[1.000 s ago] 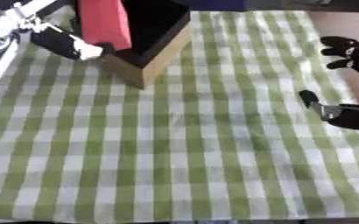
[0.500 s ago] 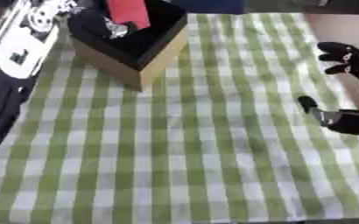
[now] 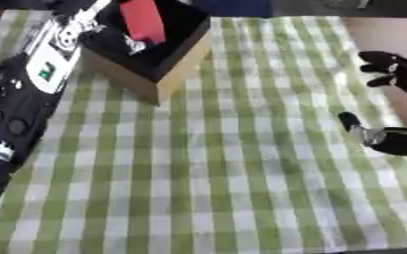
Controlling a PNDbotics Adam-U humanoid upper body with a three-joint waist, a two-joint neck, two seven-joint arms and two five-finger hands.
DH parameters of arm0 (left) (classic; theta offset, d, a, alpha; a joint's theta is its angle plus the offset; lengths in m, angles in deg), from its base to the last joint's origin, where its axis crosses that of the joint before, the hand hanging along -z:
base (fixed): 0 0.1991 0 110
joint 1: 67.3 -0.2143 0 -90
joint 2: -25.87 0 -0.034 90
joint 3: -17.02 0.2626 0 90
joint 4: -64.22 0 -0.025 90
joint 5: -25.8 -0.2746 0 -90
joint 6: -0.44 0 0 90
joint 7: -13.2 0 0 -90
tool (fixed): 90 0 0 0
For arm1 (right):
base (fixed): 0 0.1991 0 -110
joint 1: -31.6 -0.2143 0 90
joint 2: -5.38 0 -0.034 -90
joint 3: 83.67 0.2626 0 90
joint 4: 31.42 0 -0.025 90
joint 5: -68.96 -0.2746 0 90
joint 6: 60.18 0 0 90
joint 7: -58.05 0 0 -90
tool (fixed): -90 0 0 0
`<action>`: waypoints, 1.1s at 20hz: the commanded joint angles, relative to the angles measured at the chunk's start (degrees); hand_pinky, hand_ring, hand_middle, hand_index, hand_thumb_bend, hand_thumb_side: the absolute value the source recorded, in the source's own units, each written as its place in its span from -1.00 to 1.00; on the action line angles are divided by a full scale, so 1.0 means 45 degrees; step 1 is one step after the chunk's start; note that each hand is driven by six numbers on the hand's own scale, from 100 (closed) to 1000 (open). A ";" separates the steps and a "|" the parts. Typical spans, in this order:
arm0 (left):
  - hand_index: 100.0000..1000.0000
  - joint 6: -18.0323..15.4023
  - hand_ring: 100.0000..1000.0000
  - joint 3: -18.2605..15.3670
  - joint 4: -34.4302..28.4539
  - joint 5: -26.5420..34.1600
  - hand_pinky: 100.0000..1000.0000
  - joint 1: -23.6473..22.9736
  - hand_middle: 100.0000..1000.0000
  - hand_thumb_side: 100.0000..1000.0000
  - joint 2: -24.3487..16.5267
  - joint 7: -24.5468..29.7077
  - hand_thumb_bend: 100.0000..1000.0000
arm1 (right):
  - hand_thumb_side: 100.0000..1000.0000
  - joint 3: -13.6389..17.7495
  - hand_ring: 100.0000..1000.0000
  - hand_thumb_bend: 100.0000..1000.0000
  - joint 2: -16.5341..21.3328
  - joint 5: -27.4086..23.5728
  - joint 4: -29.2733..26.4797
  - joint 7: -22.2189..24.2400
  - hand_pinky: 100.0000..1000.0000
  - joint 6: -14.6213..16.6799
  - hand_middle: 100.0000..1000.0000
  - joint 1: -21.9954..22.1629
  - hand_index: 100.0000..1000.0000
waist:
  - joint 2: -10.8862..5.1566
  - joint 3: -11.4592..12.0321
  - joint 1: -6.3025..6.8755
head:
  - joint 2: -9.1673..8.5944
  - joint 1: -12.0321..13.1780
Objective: Pick up objects on the table and place them in the box.
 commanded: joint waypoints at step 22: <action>0.86 -0.0392 0.82 -0.0600 0.0096 -0.1493 0.72 0.0210 0.87 0.00 -0.0545 -0.0859 0.53 | -0.75 0.0122 0.73 -0.56 0.0154 -0.0161 -0.0067 0.0044 0.47 0.0044 0.82 -0.0132 0.92 | -0.0196 0.0156 -0.0017 | -0.0200 -0.0026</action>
